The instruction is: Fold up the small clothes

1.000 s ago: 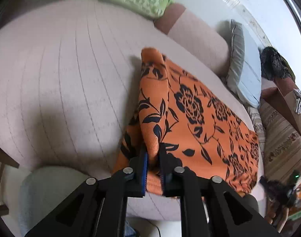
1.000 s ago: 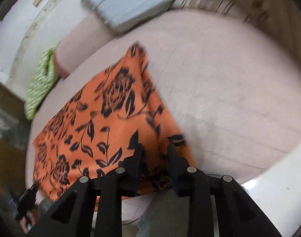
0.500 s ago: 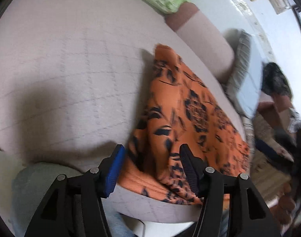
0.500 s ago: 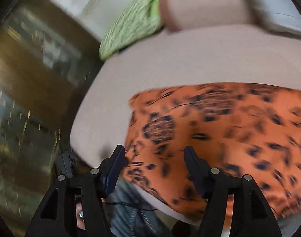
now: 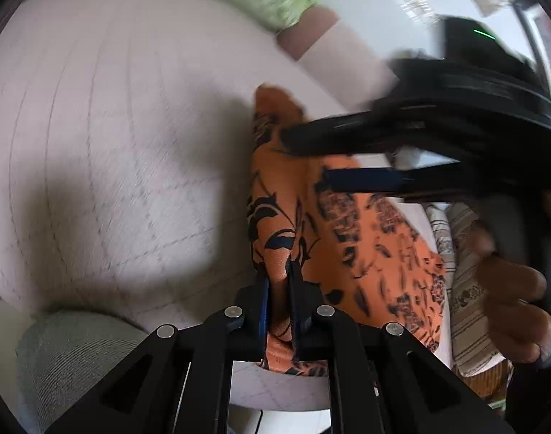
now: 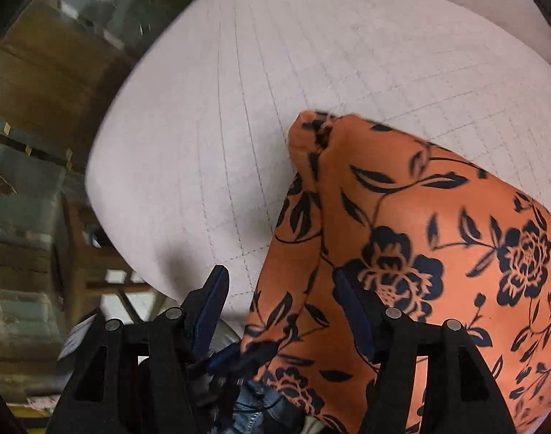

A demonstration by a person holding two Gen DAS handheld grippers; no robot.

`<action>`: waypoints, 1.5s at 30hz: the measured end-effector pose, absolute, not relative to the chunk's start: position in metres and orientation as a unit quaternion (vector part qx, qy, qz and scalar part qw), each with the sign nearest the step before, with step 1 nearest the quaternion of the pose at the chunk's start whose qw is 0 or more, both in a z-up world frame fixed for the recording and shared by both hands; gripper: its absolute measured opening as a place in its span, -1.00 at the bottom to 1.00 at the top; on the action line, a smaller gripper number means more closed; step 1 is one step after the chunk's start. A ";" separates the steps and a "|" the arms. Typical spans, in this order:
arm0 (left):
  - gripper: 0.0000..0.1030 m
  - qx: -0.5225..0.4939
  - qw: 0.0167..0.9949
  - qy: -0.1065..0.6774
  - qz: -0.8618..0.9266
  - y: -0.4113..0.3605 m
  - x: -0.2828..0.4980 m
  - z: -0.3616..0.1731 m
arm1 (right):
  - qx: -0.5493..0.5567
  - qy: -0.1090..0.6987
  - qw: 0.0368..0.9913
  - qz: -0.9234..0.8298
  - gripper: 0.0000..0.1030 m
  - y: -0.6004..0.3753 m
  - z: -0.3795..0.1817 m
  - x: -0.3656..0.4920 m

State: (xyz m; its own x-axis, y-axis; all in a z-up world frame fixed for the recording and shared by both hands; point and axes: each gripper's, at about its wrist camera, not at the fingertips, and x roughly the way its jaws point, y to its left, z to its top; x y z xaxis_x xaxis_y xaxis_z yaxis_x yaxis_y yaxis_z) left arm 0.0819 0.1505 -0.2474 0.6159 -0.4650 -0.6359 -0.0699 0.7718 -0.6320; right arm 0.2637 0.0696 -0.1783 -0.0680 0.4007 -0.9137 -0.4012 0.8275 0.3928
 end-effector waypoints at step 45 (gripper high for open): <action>-0.86 0.000 0.836 0.451 -0.311 -0.237 0.096 -0.154 | 0.445 0.454 0.741 0.216 -0.84 -0.398 -0.208 0.204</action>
